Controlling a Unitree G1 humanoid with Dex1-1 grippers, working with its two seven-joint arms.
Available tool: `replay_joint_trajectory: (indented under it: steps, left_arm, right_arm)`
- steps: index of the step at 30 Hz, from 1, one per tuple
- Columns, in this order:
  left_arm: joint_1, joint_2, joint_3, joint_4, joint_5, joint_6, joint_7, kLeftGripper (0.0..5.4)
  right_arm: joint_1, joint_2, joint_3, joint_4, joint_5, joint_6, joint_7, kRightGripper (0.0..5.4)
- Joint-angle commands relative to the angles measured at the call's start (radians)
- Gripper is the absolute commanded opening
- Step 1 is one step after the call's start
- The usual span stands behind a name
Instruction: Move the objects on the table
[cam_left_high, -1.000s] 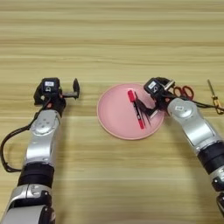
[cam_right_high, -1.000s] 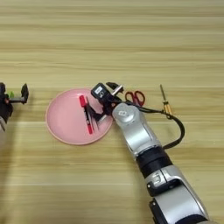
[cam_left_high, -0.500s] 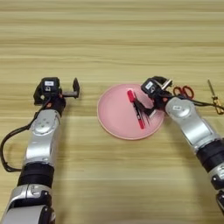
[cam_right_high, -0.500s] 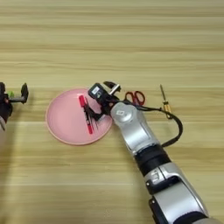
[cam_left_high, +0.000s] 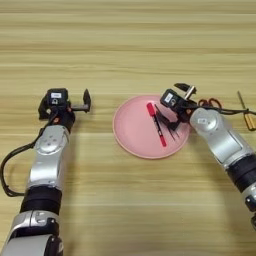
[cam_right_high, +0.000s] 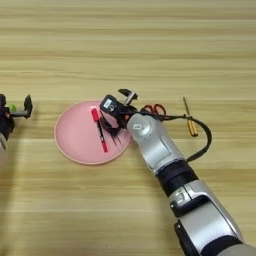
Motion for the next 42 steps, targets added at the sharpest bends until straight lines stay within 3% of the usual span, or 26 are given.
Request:
replay_joint_trajectory:
  steps: [1,21,29,42]
  left_arm:
    - [0.001,0.000,0.001,-0.003,0.000,0.015,0.004,5.38]
    - [0.003,0.005,0.014,0.001,-0.006,0.015,-0.001,5.38]
    - [0.003,0.007,0.016,0.006,-0.007,0.013,-0.004,5.38]
    - [0.003,0.005,0.020,0.008,-0.006,0.011,-0.004,5.38]
  right_arm:
    - [0.028,-0.031,0.012,0.042,-0.026,0.029,0.014,5.40]
    - [0.012,0.043,0.033,0.059,0.011,0.007,0.067,5.40]
    - [0.035,0.056,0.035,-0.017,0.016,0.018,0.089,5.40]
    - [0.019,0.099,0.047,-0.078,0.008,0.048,0.102,5.40]
